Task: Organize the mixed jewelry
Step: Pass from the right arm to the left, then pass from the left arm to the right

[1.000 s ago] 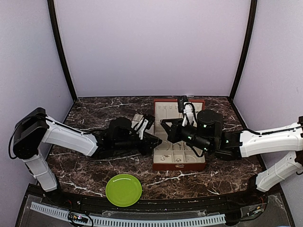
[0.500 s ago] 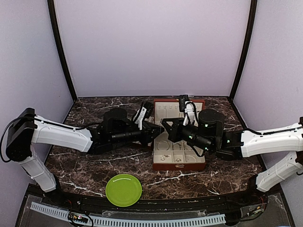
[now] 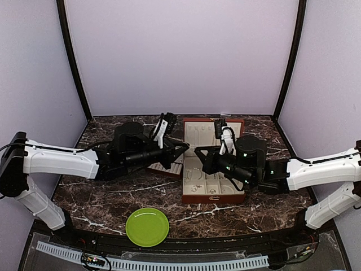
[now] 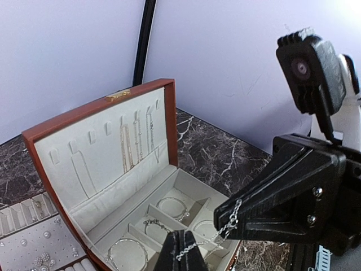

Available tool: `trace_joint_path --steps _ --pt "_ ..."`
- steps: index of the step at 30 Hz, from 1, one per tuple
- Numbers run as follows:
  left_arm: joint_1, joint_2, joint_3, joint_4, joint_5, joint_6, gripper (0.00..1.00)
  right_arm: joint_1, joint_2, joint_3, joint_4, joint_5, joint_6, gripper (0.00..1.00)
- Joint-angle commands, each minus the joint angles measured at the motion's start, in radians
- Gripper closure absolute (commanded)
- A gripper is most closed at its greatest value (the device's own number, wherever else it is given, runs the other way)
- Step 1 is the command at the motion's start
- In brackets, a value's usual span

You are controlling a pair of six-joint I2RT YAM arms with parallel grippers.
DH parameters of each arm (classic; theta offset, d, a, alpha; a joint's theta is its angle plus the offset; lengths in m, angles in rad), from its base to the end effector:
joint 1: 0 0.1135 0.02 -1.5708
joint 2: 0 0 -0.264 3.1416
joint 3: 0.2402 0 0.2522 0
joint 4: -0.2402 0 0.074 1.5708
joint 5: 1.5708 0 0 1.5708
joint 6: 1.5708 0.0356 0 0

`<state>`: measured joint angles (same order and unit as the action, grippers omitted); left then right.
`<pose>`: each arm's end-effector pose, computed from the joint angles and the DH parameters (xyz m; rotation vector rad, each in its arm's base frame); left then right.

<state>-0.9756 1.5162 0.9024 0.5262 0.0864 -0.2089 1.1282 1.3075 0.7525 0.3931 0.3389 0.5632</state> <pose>0.1934 -0.2911 0.2755 0.7187 1.5967 -0.9574 0.1380 0.2636 0.2730 -0.2505 1.8027 0.9413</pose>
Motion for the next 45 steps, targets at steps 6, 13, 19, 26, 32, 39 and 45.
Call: trace_joint_path --steps 6,13,19,26,32,39,45 --pt "-0.006 -0.054 0.11 -0.225 0.024 0.049 1.0 0.0 -0.019 -0.044 0.069 -0.072 0.012 1.0" --pt "-0.006 -0.051 0.2 -0.392 0.025 0.013 1.0 -0.017 -0.064 -0.052 0.081 -0.177 -0.003 0.78" --pt "-0.006 -0.031 0.268 -0.501 0.02 -0.047 1.0 -0.059 -0.122 -0.086 0.092 -0.281 0.026 0.56" --pt "-0.005 -0.002 0.339 -0.58 0.082 -0.124 1.0 -0.153 -0.138 -0.045 0.07 -0.488 0.023 0.42" --pt "-0.005 0.039 0.418 -0.657 0.105 -0.123 1.0 -0.18 -0.143 -0.004 0.015 -0.572 -0.011 0.4" --pt "-0.005 0.052 0.438 -0.659 0.114 -0.13 1.0 -0.182 -0.12 0.021 -0.061 -0.542 -0.077 0.5" --pt "-0.005 0.05 0.444 -0.652 0.118 -0.129 1.0 -0.182 -0.103 0.008 -0.077 -0.44 -0.113 0.6"
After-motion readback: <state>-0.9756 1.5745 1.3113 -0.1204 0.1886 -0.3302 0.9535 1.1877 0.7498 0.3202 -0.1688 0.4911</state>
